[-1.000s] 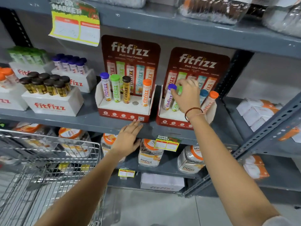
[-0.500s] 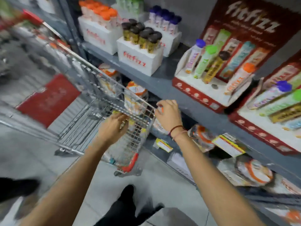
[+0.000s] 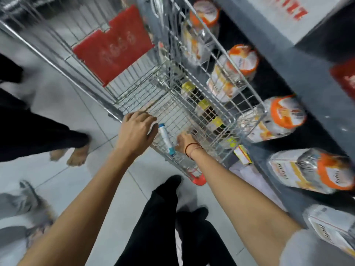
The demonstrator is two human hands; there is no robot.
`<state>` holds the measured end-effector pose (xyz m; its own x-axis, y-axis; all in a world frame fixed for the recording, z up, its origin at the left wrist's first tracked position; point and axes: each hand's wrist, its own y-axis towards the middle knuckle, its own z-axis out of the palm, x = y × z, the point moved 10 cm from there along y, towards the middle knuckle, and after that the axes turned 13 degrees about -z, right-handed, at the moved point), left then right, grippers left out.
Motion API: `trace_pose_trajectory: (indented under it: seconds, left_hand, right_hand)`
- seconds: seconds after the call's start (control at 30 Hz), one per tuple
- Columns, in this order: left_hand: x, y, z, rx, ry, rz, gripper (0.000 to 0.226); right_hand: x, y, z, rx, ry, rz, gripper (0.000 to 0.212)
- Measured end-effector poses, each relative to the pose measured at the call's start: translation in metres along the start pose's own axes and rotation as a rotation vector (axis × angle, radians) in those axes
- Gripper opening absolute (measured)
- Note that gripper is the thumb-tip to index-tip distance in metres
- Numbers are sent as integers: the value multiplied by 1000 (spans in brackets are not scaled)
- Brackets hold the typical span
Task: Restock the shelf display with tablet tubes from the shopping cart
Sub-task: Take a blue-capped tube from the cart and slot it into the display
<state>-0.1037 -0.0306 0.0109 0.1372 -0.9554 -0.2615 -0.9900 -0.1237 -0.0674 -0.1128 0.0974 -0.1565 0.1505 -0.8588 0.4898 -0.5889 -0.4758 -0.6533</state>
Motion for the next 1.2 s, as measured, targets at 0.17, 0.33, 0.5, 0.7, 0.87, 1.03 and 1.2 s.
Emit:
trace_pose_trajectory:
  seconds: [0.17,0.33,0.5,0.7,0.87,1.03,1.2]
  left_hand:
    - [4,-2,7,-39,22,55,34]
    - [6,0,6,-113,37,35,36]
    - [7,-2,5,-145,20,25,35]
    - [6,-4,-1,-201,-32,25,27]
    - [4,-5,-1,-190,-25,24,28]
    - [6,-3,0,-167,-4,12,31]
    - [0,-2,0,-56,-15,-6,33]
  right_hand:
    - [-12,53,37,48,49,61,34]
    - [-20,86,62,75,-63,68,40]
    - [-32,100,62,51,-12,117,46]
    - [-8,109,40,-139,13,61,42]
    - [-19,100,50,-58,117,102,34]
    - [-23,70,0,-149,388,86,36]
    - [-14,7,-79,-344,456,-25,30]
